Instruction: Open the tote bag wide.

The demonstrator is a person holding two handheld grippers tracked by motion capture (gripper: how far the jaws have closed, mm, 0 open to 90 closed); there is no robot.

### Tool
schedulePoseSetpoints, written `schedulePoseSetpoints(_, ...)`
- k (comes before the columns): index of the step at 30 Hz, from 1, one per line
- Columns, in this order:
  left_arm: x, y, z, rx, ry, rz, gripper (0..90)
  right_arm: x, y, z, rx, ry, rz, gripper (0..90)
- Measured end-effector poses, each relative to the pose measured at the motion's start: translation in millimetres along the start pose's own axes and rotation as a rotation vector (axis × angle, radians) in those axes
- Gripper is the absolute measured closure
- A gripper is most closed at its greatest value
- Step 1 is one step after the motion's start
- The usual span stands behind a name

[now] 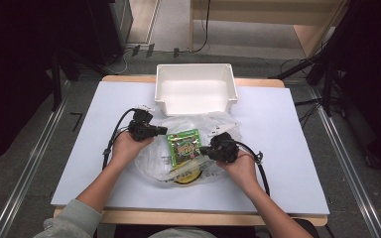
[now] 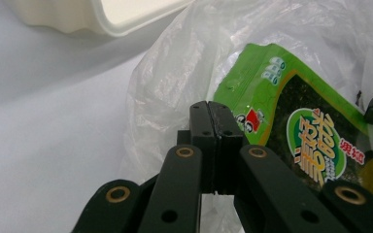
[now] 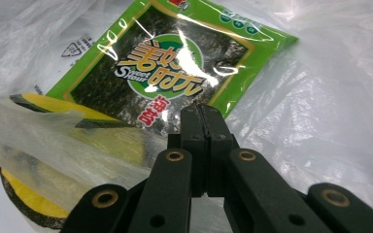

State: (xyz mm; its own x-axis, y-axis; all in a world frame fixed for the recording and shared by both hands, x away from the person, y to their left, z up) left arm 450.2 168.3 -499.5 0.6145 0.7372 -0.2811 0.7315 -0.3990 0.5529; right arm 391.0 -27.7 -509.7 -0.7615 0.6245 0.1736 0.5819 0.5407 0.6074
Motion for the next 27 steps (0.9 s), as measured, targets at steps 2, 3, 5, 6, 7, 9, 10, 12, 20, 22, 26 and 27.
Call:
schedulePoseSetpoints(2,0.4,-0.9,0.7,-0.003,0.000,-0.005,90.0,-4.3,0.4,-1.0,-0.008,-0.018,0.016,90.0)
schedulePoseSetpoints(3,0.4,-1.0,0.7,-0.002,-0.001,-0.006,90.0,-7.5,0.7,-1.0,-0.011,-0.027,0.018,90.0)
schedulePoseSetpoints(5,0.5,-0.4,0.5,-0.008,0.003,-0.006,90.0,-12.5,1.0,-0.6,-0.022,-0.029,0.024,90.0)
schedulePoseSetpoints(6,0.5,-0.2,0.4,-0.009,0.003,-0.007,90.0,-12.8,-0.5,-0.4,-0.010,-0.025,0.041,90.0)
schedulePoseSetpoints(7,0.4,-0.3,0.5,-0.008,0.006,-0.006,90.0,-12.0,-1.4,-0.3,-0.009,-0.019,0.038,90.0)
schedulePoseSetpoints(9,0.0,-0.6,0.6,-0.008,0.008,-0.005,90.0,-8.3,-3.9,-2.2,0.001,-0.015,0.028,90.0)
schedulePoseSetpoints(10,0.0,-0.7,0.6,-0.005,0.010,-0.003,90.0,-6.2,-5.2,-3.9,0.003,-0.010,0.022,90.0)
schedulePoseSetpoints(12,-0.1,-0.9,1.0,-0.003,0.010,-0.001,90.0,-3.5,-9.1,-6.7,0.007,-0.009,0.012,90.0)
schedulePoseSetpoints(20,1.4,-1.5,2.1,-0.003,0.027,0.001,90.0,0.6,-32.1,-7.3,0.049,0.004,0.023,90.0)
schedulePoseSetpoints(22,1.9,-2.1,2.8,0.001,0.027,0.001,90.0,3.8,-37.1,-7.5,0.053,0.008,0.014,90.0)
schedulePoseSetpoints(26,2.0,-3.3,4.0,-0.001,0.030,-0.001,90.0,11.7,-45.9,-7.9,0.063,0.022,0.015,90.0)
schedulePoseSetpoints(27,1.8,-3.6,4.1,-0.001,0.030,-0.004,90.0,13.1,-47.2,-8.5,0.064,0.020,0.012,90.0)
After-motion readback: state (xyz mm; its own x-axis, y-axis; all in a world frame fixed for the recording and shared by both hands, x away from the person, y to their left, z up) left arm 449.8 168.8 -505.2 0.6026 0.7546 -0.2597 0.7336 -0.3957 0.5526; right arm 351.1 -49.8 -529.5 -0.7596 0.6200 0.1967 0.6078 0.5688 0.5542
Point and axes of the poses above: each handheld gripper's, and its own axes: z roughly forward along the jaws, y roughly out of its top, x roughly to its left, the point moved 8 cm from there along z, roughly forward along the jaws, and after that the axes turned 6 degrees about x, right-handed, at the moved point
